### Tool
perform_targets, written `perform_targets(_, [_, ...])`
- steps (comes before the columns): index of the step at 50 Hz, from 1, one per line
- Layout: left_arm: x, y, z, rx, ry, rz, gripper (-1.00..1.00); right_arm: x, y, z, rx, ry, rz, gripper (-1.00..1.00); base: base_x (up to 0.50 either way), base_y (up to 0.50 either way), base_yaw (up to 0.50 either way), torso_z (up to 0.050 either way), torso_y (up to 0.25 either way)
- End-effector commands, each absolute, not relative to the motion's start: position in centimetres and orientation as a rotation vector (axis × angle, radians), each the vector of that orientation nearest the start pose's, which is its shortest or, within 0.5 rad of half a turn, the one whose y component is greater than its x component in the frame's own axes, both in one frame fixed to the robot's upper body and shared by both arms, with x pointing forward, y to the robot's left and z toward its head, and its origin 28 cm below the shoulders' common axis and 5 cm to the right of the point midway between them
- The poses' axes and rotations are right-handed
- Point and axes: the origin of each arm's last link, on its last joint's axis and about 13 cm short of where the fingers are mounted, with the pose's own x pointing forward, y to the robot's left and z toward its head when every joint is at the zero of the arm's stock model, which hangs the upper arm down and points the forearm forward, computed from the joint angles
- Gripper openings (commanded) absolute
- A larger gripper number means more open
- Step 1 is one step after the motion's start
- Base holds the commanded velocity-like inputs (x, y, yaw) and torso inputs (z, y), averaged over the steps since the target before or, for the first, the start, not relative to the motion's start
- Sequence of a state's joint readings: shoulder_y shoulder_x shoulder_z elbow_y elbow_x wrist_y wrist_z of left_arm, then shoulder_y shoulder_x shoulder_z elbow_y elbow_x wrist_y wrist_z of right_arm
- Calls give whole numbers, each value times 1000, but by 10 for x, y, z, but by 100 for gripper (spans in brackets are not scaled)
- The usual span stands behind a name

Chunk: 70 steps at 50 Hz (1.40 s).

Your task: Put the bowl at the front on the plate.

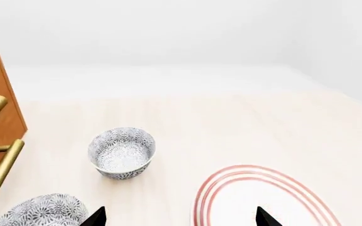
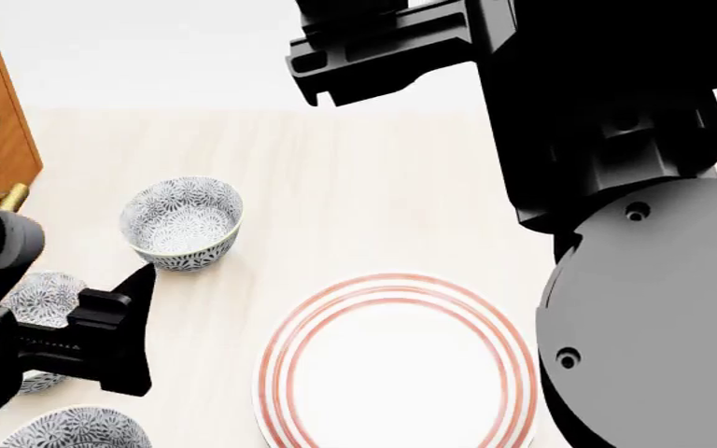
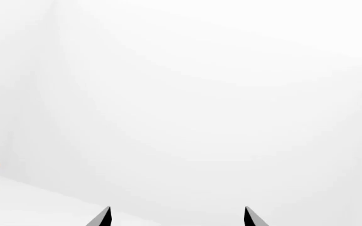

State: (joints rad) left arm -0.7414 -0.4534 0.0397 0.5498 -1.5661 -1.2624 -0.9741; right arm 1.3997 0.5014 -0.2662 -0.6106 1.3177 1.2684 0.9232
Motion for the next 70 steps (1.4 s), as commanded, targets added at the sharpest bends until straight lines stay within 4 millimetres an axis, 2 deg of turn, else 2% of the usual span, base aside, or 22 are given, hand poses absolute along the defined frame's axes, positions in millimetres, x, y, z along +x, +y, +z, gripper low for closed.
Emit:
perform_targets(1, [218, 213, 209, -57, 292, -213, 100, 218, -92, 357, -252, -441, 103, 100, 0, 0, 0, 0, 0])
perform_targets(28, [213, 214, 167, -24, 452, -193, 100, 218, -92, 352, -251, -440, 108, 100, 0, 0, 0, 0, 0])
perform_targets(70, [209, 216, 126, -8, 585, -192, 100, 220, -93, 349, -257, -432, 101, 100, 0, 0, 0, 0, 0])
